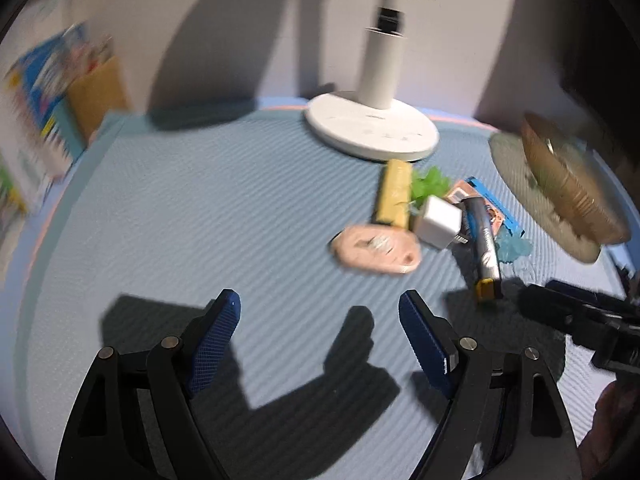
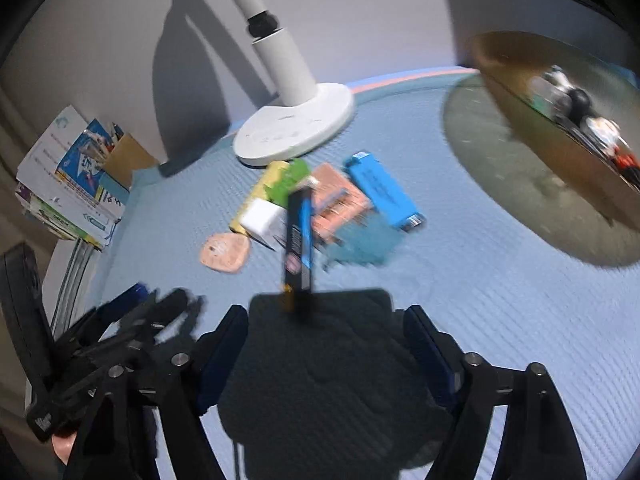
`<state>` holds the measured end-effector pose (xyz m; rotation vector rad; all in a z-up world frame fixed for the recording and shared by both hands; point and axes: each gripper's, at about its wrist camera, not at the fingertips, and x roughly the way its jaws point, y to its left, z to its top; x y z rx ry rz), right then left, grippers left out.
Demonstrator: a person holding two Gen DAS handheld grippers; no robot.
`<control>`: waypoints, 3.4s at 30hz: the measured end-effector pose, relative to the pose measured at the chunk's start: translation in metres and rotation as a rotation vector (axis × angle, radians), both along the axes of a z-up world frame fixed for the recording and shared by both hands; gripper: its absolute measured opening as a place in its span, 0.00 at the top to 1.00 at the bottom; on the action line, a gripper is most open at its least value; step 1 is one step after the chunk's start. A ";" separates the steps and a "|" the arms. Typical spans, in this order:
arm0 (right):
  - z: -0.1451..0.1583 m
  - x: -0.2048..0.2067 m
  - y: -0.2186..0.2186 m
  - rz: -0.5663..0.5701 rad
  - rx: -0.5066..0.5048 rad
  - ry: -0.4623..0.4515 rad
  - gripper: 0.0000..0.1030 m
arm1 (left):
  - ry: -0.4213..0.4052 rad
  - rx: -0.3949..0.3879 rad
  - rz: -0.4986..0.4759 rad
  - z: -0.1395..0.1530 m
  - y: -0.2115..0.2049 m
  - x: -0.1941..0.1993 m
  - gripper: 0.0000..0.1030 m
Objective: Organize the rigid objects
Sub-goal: 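Grasp the pink oval item with the left tool while the right tool grasps the black lighter, then carry the pink item and black lighter into the amber bowl and release both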
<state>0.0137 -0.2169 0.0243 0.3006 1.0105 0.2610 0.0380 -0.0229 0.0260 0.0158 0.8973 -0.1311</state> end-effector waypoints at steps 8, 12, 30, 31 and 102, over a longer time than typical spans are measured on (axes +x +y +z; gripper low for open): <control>-0.012 0.023 0.014 0.017 -0.043 0.003 0.37 | -0.005 0.149 -0.088 -0.021 -0.038 0.031 0.21; -0.010 0.027 0.026 0.034 -0.094 -0.033 0.38 | 0.030 0.084 -0.079 -0.020 -0.012 0.028 0.21; -0.013 0.022 0.037 0.013 -0.267 -0.074 0.74 | 0.081 0.023 -0.082 -0.015 -0.003 0.047 0.42; -0.012 0.021 0.037 0.031 -0.254 -0.079 0.79 | 0.081 0.045 -0.082 -0.017 -0.006 0.049 0.46; 0.080 -0.035 -0.253 -0.483 -0.206 -0.078 0.74 | -0.173 -0.159 -0.363 0.098 -0.190 0.023 0.28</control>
